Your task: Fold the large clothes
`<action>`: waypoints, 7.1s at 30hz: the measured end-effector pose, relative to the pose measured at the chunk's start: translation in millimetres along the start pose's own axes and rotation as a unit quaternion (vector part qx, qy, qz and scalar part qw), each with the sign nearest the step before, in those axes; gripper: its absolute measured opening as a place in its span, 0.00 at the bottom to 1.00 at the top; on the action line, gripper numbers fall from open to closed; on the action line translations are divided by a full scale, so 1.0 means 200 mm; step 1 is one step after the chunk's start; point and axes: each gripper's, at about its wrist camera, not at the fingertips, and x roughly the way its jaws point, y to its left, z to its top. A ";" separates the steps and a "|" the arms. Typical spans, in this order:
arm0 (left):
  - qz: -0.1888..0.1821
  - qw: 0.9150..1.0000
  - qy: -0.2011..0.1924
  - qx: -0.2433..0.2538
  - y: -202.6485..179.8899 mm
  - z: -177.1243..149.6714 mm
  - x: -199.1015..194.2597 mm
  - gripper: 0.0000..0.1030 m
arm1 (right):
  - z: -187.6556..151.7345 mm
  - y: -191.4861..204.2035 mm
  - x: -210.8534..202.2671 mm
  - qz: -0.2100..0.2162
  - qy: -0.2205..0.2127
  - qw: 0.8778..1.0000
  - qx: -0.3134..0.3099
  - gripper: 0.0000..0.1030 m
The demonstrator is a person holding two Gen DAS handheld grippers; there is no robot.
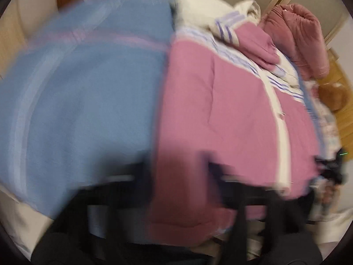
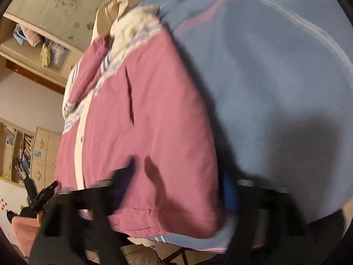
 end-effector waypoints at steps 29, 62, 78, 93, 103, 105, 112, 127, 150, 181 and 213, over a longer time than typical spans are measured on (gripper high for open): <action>0.110 0.958 -0.127 0.234 -1.06 0.58 0.05 0.86 | 0.65 1.18 0.22 -0.043 -0.128 0.958 -0.253 0.78; 0.048 0.982 -0.132 0.123 -0.86 1.25 0.83 0.95 | 2.47 1.78 1.41 -0.009 -0.127 0.986 -0.105 0.83; 0.033 0.981 -0.144 0.128 -0.81 1.22 0.85 0.98 | 1.23 1.74 0.33 0.315 -0.129 0.849 -0.404 0.03; 0.013 0.986 -0.150 0.074 -0.85 1.04 0.62 0.98 | 0.41 0.99 0.34 0.110 -0.071 0.937 -0.324 0.88; -0.020 0.991 -0.126 0.035 -0.84 0.91 0.56 0.98 | 0.81 1.08 0.43 0.049 -0.113 0.961 -0.247 0.87; -0.018 0.992 -0.122 0.026 -0.81 0.89 0.54 0.98 | 0.84 1.16 0.46 0.062 -0.091 0.966 -0.232 0.29; -0.003 0.990 -0.139 0.004 -0.70 0.83 0.43 0.98 | 0.72 1.10 0.32 0.386 -0.057 0.918 -0.073 0.12; -0.017 0.985 -0.156 0.073 -0.97 0.74 0.37 0.98 | 0.43 0.80 0.02 0.089 -0.181 0.970 -0.132 0.66; 0.022 0.991 -0.047 0.123 -1.30 0.73 0.94 0.98 | 0.82 0.93 0.64 0.010 -0.090 0.988 -0.124 0.21; 0.004 0.988 -0.103 0.114 -1.16 0.53 0.59 0.98 | 0.36 0.75 0.18 0.036 -0.127 0.977 -0.166 0.66; 0.065 0.989 -0.085 0.103 -1.05 -0.21 0.31 0.98 | -0.44 0.49 -0.01 0.022 -0.073 0.982 -0.171 0.75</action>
